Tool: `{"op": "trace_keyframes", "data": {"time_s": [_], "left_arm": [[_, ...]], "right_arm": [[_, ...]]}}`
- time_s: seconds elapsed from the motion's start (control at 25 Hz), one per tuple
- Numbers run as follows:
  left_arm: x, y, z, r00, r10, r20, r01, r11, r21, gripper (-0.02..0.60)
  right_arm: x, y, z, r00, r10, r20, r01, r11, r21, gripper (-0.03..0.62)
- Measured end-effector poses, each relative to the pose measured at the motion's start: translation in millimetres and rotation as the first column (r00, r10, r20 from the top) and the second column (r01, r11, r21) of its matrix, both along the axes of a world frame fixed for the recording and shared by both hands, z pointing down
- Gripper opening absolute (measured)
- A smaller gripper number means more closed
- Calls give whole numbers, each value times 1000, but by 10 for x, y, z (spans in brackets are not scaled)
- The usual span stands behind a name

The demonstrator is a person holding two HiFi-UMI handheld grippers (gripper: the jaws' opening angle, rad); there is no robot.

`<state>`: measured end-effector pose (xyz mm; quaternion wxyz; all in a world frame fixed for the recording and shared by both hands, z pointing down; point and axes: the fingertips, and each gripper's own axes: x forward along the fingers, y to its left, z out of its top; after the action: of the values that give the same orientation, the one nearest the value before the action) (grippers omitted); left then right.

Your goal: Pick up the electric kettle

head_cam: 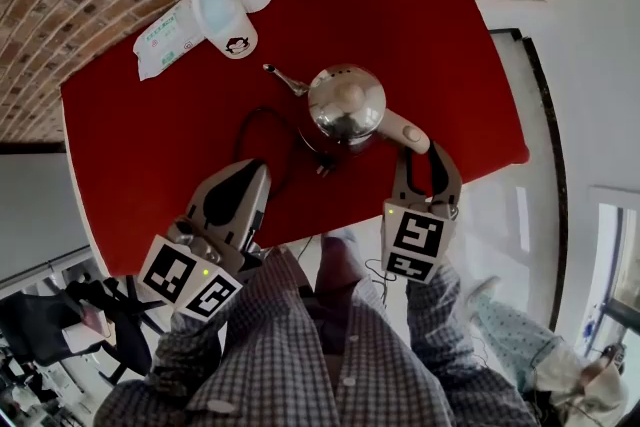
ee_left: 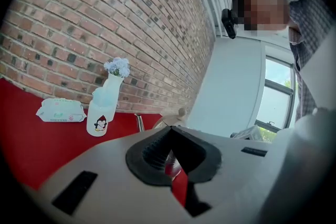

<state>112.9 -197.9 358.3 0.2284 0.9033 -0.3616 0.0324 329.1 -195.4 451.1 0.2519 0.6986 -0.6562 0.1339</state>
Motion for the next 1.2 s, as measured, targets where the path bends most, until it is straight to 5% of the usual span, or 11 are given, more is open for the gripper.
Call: {"op": "trace_keyframes", "data": {"time_s": [0.4, 0.68, 1.2], "left_arm": [[50, -475, 360, 996, -87, 17, 87, 995, -47, 26], [77, -769, 602, 992, -124, 33, 127, 988, -85, 149], [194, -1117, 658, 982, -178, -62, 170, 978, -119, 146]], "right_arm": [[56, -125, 0, 998, -57, -14, 57, 998, 33, 146], [103, -224, 24, 999, -40, 34, 38, 998, 40, 145], [144, -297, 14, 997, -16, 76, 9, 996, 94, 138]]}}
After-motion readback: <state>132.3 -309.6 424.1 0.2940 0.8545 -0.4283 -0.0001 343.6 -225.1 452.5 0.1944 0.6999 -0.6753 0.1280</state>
